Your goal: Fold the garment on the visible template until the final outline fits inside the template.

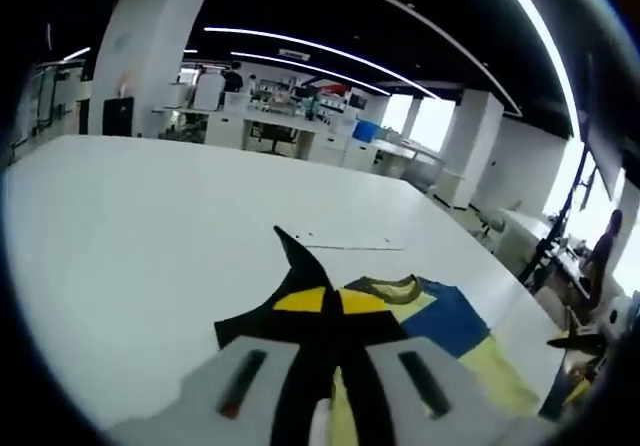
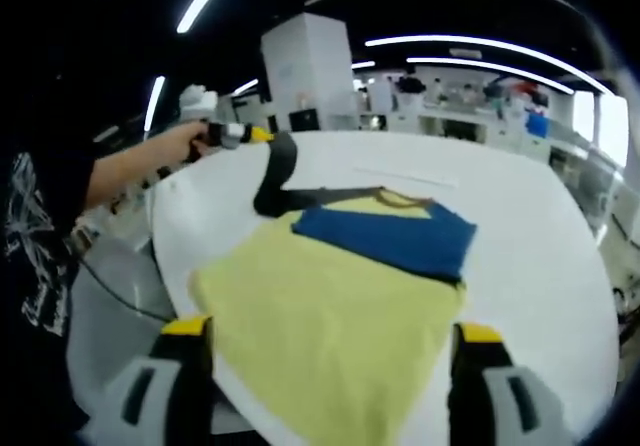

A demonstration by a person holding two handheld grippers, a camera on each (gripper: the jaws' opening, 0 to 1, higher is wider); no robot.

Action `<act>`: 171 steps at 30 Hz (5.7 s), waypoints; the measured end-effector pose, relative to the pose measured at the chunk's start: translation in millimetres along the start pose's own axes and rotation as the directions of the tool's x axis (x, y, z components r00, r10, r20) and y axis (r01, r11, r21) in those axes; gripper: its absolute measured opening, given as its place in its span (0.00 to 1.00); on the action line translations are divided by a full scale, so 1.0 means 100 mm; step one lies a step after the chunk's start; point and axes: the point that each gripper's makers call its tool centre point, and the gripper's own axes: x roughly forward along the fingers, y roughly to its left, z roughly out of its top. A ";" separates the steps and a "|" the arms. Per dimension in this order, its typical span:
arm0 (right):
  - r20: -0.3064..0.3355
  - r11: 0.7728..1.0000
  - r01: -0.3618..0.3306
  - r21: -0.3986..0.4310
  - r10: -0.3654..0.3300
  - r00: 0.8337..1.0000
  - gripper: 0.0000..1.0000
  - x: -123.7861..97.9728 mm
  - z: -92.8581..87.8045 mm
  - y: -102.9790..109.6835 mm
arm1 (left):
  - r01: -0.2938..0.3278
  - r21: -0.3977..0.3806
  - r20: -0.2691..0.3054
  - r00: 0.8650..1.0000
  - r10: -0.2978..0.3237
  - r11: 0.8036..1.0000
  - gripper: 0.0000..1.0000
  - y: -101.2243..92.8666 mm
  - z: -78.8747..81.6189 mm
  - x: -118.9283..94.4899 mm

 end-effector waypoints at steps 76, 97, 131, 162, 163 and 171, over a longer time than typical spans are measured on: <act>-0.074 0.997 0.031 0.074 -0.025 0.997 0.99 0.11 -0.30 -0.27 | 0.443 -0.045 -0.175 0.879 -0.444 0.895 0.00 -2.65 -1.19 1.30; -0.071 0.999 -0.030 0.046 0.033 0.997 0.99 0.16 -0.22 -0.21 | 0.557 0.011 -0.261 0.803 -0.536 0.830 0.57 -2.75 -1.53 1.11; -0.301 0.931 -0.305 -0.202 0.238 0.924 0.90 -0.03 -0.54 0.10 | 0.633 0.222 -0.318 0.766 -0.559 0.741 0.99 -1.74 -1.52 -0.44; -0.464 0.873 -0.332 -0.358 0.142 0.874 0.54 -0.08 -1.09 -0.07 | 0.653 0.225 -0.518 0.709 -0.479 0.723 0.60 -1.08 -2.47 -1.45; -0.467 0.873 -0.333 -0.357 0.142 0.873 0.53 -0.08 -1.10 -0.07 | 0.648 0.227 -0.524 0.710 -0.470 0.727 0.59 -1.06 -2.48 -1.45; -0.472 0.861 -0.334 -0.383 0.128 0.872 0.43 -0.07 -1.16 -0.08 | 0.643 0.279 -0.571 0.708 -0.415 0.713 0.51 -0.99 -2.58 -1.49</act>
